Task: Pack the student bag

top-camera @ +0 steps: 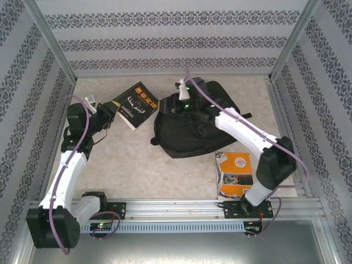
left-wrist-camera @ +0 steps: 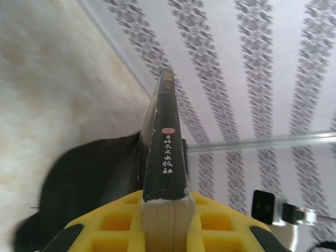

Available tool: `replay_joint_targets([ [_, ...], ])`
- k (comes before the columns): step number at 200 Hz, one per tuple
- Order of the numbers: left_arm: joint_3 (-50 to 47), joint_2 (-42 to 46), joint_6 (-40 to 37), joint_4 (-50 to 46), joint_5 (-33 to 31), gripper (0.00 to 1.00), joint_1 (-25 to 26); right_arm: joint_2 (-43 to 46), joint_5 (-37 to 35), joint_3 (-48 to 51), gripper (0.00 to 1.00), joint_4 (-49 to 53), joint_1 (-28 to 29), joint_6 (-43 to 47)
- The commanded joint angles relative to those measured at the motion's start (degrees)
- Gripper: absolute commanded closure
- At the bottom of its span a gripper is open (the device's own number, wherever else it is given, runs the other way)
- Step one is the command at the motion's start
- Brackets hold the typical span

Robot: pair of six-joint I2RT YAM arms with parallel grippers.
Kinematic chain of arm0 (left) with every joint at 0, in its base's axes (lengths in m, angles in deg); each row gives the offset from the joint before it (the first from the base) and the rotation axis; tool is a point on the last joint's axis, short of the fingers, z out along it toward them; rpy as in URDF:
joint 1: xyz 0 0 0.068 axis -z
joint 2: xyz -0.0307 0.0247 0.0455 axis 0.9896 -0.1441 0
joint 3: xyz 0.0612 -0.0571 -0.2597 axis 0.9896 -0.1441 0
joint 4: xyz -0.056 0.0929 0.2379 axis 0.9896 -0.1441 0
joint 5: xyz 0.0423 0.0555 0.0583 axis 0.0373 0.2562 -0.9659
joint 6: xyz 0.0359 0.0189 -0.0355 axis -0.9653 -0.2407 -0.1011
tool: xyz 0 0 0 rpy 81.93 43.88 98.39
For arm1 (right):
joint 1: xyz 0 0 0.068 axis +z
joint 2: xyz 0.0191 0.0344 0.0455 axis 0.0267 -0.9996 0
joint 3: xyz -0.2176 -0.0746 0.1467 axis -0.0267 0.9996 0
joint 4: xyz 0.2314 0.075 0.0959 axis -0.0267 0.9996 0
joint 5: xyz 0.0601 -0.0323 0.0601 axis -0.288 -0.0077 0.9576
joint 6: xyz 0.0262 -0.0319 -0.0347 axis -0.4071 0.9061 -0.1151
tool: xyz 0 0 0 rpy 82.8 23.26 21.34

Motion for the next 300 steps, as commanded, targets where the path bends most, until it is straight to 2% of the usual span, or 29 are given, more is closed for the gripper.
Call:
replay_joint_targets([
  [1, 2.92, -2.18, 9.09, 23.15, 12.88, 1.0, 0.05, 6.56, 8.61, 5.16, 0.16, -2.98, -3.08, 4.68],
  [13, 2.07, -4.14, 14.35, 31.76, 15.7, 1.0, 0.61, 9.66, 9.67, 7.69, 0.03, -3.07, -4.12, 6.51],
  [26, 1.78, -6.31, 17.41, 37.92, 18.09, 1.0, 1.91, 11.64, 11.69, 9.4, 0.02, -1.99, -6.03, 8.1],
  [44, 2.64, -8.89, 16.01, 37.03, 21.22, 1.0, 4.58, 13.43, 16.93, 12.76, 0.02, -3.88, -9.53, 7.31],
  [63, 2.85, -11.95, 17.32, 40.54, 24.01, 1.0, 7.66, 15.27, 18.68, 15.89, 0.02, -5.59, -12.38, 6.85],
  [109, 3.6, -15.52, 18.37, 42.85, 27.39, 1.0, 12.24, 21.75, 12.26, 22.01, 0.03, -6.81, -15.86, 7.45],
  [131, 3.28, -15.07, 18.4, 42.91, 28.62, 1.0, 12.57, 25.35, 7.85, 26.24, 0.03, -7.48, -20.47, 5.07],
  [148, 3.01, -15.06, 18.46, 43.38, 29.38, 1.0, 13.27, 27.47, 11.21, 30.16, 0.02, -12.39, -22.93, 2.13],
  [181, 2.81, -16.18, 18.94, 45.36, 30.63, 1.0, 15.23, 27.36, 21.7, 33.58, 0.03, -22.73, -21.39, -3.72],
  [208, 2.65, -17.21, 19.07, 46.21, 31.14, 1.0, 15.94, 28.05, 24.55, 35.4, 0.04, -27.8, -21.14, -6.72],
  [237, 2.27, -19.22, 18.94, 46.61, 31.7, 1.0, 16.66, 27.8, 26.5, 36.86, 0.13, -32.97, -21.05, -10.26],
  [264, 1.77, -20.51, 18.38, 46.82, 31.8, 1.0, 16.99, 27.88, 27.12, 37.58, 0.3, -34.82, -20.78, -11.7],
  [276, 1.99, -20.4, 15.86, 43.37, 31.86, 1.0, 17.05, 28.37, 27.13, 38.1, 0.4, -35.0, -20.8, -11.98],
  [288, 2.42, -19.88, 12.36, 38.9, 31.7, 1.0, 17.22, 28.74, 27.09, 38.58, 0.59, -35.01, -20.86, -12.47],
  [300, 2.91, -19.2, 8.93, 34.13, 31.42, 0.83, 17.39, 29.35, 26.45, 39.18, 0.76, -34.99, -21.27, -13.24],
])
